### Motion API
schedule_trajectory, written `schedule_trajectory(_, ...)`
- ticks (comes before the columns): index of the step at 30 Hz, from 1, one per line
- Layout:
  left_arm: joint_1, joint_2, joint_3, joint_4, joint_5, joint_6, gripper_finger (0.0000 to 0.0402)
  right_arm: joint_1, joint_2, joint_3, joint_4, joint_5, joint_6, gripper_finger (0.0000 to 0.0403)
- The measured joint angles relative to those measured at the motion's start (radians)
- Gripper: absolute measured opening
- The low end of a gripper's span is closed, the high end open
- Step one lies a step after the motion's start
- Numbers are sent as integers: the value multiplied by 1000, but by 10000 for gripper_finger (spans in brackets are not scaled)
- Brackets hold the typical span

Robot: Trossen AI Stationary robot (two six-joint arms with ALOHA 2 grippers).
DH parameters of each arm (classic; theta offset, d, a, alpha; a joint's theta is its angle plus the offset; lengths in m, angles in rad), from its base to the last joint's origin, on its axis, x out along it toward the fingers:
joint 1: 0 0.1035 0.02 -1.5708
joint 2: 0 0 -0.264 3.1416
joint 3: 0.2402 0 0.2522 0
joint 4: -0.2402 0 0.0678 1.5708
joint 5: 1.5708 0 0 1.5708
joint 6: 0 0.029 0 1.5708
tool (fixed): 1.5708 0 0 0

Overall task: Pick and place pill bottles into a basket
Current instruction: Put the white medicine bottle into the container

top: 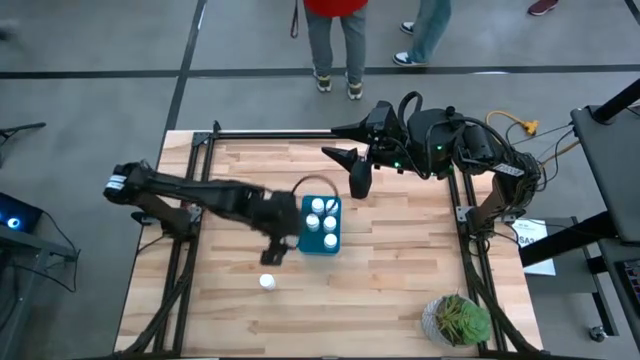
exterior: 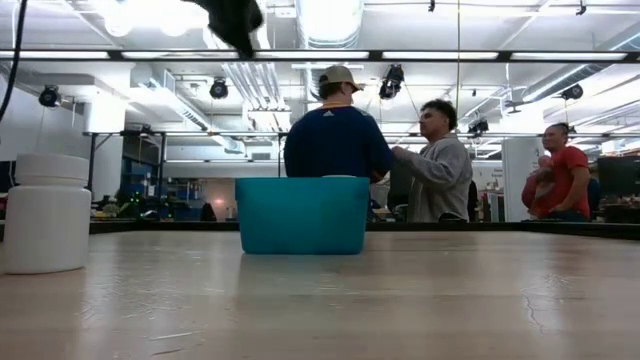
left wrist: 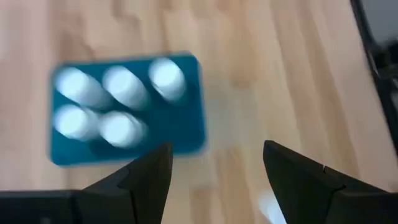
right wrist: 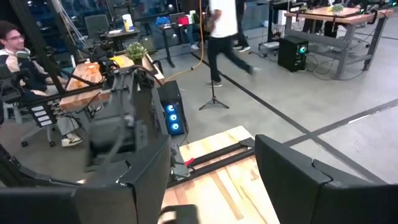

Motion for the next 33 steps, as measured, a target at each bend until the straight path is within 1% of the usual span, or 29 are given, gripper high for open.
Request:
schedule_trajectory(4, -88, -12, -33, -50, 1, -51, 233, 0, 0, 0, 0, 0, 6, 224)
schedule_trajectory(7, -145, -12, -58, -49, 1, -101, 233, 0, 0, 0, 0, 0, 14, 224)
schedule_trajectory(15, -246, -12, -117, -52, 0, -206, 233, 0, 0, 0, 0, -2, 33, 224)
schedule_trajectory(24, -310, -12, -206, -40, -9, -308, 233, 0, 0, 0, 1, -2, 41, 224)
schedule_trajectory(27, -321, -9, -243, -29, -10, -318, 233, 0, 0, 0, 1, -2, 45, 224)
schedule_trajectory(33, -324, -9, -301, 57, -9, -337, 233, 1, 0, 0, 3, -2, 52, 224)
